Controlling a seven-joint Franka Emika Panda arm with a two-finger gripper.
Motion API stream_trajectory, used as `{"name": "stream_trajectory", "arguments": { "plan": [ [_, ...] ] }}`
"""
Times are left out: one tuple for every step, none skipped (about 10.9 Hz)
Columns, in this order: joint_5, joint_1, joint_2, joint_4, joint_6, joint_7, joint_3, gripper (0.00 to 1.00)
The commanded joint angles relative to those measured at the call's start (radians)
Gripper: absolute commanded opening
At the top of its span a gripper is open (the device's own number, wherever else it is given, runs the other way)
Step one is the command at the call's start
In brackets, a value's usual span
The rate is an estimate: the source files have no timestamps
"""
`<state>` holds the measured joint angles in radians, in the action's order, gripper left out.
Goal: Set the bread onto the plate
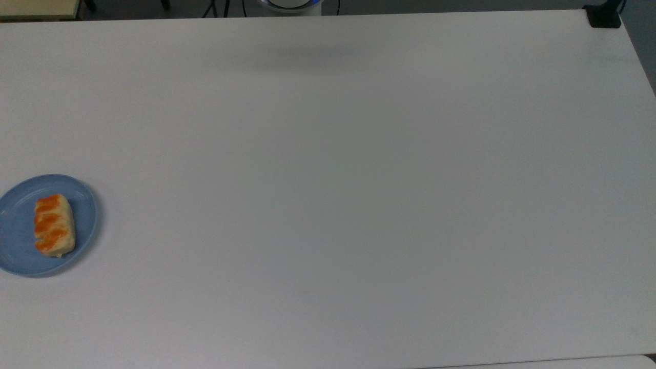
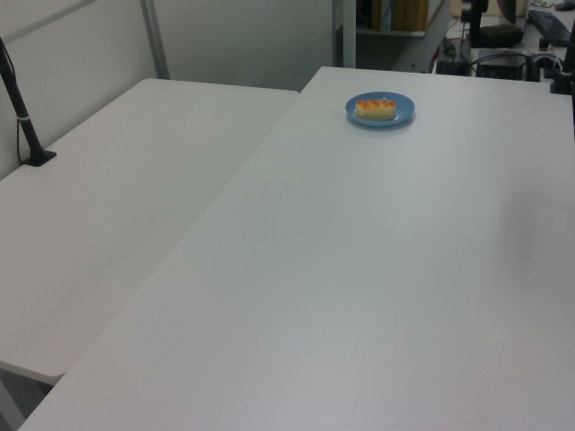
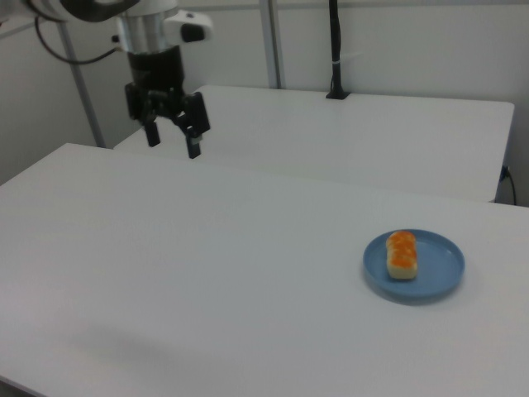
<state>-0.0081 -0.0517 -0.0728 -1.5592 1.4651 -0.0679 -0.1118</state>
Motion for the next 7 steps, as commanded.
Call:
{"name": "stream_trajectory", "arguments": {
  "plan": [
    [-0.044, 0.114, 0.002, -0.058, 0.069, 0.042, -0.025, 1.00],
    [-0.044, 0.116, 0.013, -0.064, 0.116, 0.039, -0.025, 1.00],
    [-0.043, 0.116, 0.018, -0.074, 0.154, 0.036, -0.025, 1.00],
    [-0.042, 0.118, 0.027, -0.082, 0.188, 0.037, -0.025, 1.00],
    [-0.042, 0.116, 0.031, -0.082, 0.208, 0.037, -0.025, 1.00],
    [-0.042, 0.116, 0.036, -0.082, 0.215, 0.037, -0.025, 1.00],
    [-0.042, 0.116, 0.041, -0.082, 0.216, 0.039, -0.025, 1.00]
  ]
}}
